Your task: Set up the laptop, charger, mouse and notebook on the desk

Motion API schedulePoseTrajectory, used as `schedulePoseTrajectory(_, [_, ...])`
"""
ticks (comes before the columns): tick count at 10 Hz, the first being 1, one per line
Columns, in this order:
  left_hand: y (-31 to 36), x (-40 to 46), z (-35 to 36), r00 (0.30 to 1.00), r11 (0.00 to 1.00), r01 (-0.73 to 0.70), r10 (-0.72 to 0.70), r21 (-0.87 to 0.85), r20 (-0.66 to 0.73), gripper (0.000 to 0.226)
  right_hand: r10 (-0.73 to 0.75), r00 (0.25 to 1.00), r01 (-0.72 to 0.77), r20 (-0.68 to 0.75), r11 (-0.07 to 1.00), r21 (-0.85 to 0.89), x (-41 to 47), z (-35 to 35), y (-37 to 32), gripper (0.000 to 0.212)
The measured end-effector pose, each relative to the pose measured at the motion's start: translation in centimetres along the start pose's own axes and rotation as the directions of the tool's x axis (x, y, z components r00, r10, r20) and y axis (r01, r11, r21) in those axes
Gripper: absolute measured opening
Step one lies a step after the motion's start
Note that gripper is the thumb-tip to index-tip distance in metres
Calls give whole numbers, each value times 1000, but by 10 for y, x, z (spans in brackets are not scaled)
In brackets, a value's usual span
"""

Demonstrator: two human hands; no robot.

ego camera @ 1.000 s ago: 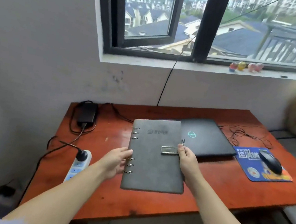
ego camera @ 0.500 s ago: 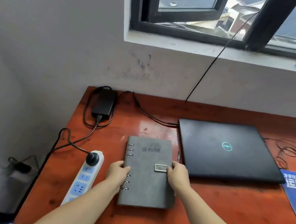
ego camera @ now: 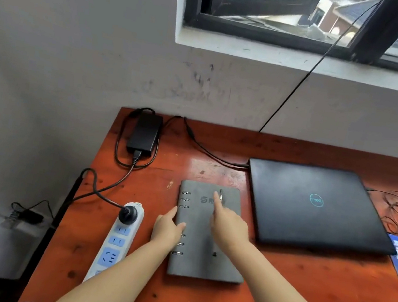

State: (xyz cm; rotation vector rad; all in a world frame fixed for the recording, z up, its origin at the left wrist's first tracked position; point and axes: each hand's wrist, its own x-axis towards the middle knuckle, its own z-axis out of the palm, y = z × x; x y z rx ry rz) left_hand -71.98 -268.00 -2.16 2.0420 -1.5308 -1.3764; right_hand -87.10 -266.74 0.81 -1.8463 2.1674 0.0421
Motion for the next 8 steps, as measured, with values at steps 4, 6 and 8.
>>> schedulePoseTrajectory(4, [-2,3,1,1000,1000,-11,11,-3,10,58,-53,998,51,-26,994,-97,4,38,-18,54])
schedulePoseTrajectory(6, [-5,-5,-6,998,1000,0,0,-6,69,69,83,989,-72,-119,993,89,-15,-17,22,52])
schedulePoseTrajectory(8, [-33,-45,-18,986,987,-129,119,90,114,42,61,985,22,-164,885,465,-50,-133,73,35])
